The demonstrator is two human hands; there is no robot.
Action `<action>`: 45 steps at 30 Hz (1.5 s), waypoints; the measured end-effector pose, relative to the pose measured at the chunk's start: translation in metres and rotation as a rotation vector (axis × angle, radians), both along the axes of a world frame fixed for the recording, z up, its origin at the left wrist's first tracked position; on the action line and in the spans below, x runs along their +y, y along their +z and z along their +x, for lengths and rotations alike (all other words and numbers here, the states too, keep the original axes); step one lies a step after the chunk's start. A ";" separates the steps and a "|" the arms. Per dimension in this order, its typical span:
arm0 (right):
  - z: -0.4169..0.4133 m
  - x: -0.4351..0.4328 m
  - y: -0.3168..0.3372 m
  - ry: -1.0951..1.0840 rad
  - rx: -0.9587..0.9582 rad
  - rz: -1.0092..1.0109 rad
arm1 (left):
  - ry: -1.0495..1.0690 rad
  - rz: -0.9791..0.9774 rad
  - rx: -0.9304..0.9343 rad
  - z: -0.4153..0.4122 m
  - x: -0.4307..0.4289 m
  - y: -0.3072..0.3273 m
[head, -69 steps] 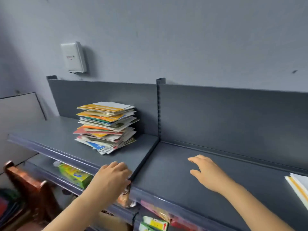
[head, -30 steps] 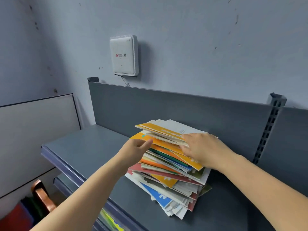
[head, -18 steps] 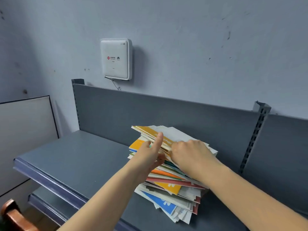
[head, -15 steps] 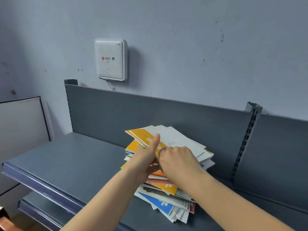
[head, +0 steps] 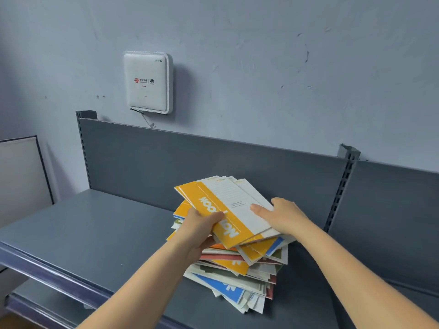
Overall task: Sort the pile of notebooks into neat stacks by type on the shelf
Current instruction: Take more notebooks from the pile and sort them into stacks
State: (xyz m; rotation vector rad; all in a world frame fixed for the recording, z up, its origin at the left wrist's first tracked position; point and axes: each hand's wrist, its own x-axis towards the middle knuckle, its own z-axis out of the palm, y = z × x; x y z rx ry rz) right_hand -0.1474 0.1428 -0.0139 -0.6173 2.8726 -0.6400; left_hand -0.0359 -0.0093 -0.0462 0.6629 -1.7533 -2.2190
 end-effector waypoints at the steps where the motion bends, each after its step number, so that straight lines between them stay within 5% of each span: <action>1: 0.002 0.000 0.001 -0.016 0.022 -0.009 | -0.010 -0.012 -0.006 0.001 -0.003 0.000; 3: 0.003 0.004 0.002 -0.041 0.011 -0.054 | -0.033 -0.045 -0.033 0.003 -0.010 -0.001; 8: 0.006 0.010 0.000 -0.036 -0.438 -0.465 | -0.100 -0.058 -0.059 0.004 -0.017 0.003; 15: 0.015 0.011 -0.001 0.013 -0.514 -0.702 | -0.114 -0.247 -0.109 0.008 -0.024 0.012; 20: 0.030 0.010 0.001 0.032 -0.454 -0.861 | -0.064 -0.314 0.020 0.016 -0.026 0.026; 30: 0.063 0.080 0.028 -0.015 -0.021 -0.993 | -0.068 -0.587 0.469 0.029 0.047 0.057; 37: 0.066 0.201 -0.018 -0.276 -0.002 -1.030 | -0.251 -0.687 0.477 -0.003 0.162 0.029; 45: 0.040 0.352 -0.094 -0.481 0.031 -0.914 | -0.416 -0.443 0.410 -0.055 0.314 -0.070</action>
